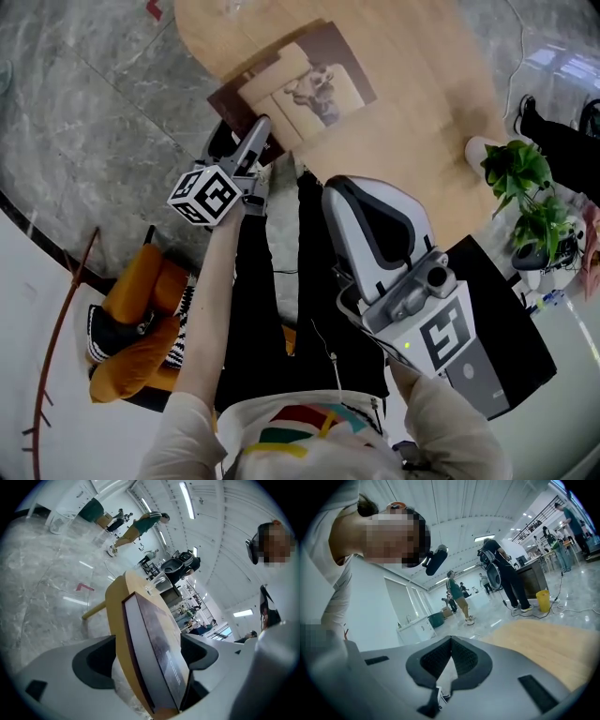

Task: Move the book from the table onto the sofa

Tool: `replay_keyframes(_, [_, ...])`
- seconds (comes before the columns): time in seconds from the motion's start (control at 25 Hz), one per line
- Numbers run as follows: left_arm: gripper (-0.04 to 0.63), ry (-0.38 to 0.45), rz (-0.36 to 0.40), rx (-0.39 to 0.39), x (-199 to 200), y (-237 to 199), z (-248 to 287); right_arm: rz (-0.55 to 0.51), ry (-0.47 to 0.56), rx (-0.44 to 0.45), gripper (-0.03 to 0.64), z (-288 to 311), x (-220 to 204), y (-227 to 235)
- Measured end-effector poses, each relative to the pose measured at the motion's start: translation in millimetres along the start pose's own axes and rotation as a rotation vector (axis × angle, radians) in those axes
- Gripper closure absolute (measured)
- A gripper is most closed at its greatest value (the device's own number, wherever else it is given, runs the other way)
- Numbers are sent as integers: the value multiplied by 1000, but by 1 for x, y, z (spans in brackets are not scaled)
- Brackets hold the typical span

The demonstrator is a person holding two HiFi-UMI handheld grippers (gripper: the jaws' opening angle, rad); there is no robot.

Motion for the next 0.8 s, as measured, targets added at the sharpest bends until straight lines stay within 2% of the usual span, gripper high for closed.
replay_keyframes(0.28, [183, -29, -35, 55, -10, -4, 1, 6, -6, 5, 606, -3, -2, 2])
replay_keyframes(0.36, [215, -32, -42, 36, -11, -1, 1, 2, -11, 8, 606, -3, -2, 1])
replay_keyframes(0.44, [287, -34, -19, 22, -8, 5, 1, -5, -5, 12, 606, -2, 0, 0])
replay_keyframes(0.8, [313, -12, -27, 56, -8, 18, -6, -58, -43, 16, 606, 2, -2, -6])
Point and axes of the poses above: the fingertips, and each gripper's own axes: z forward along the fingers, y to its right, x out of its top, the point moved 3 cm from there along -z, backward along the fingers, and after that the axes turned 8 degrees about z, right-handed, at the moved point
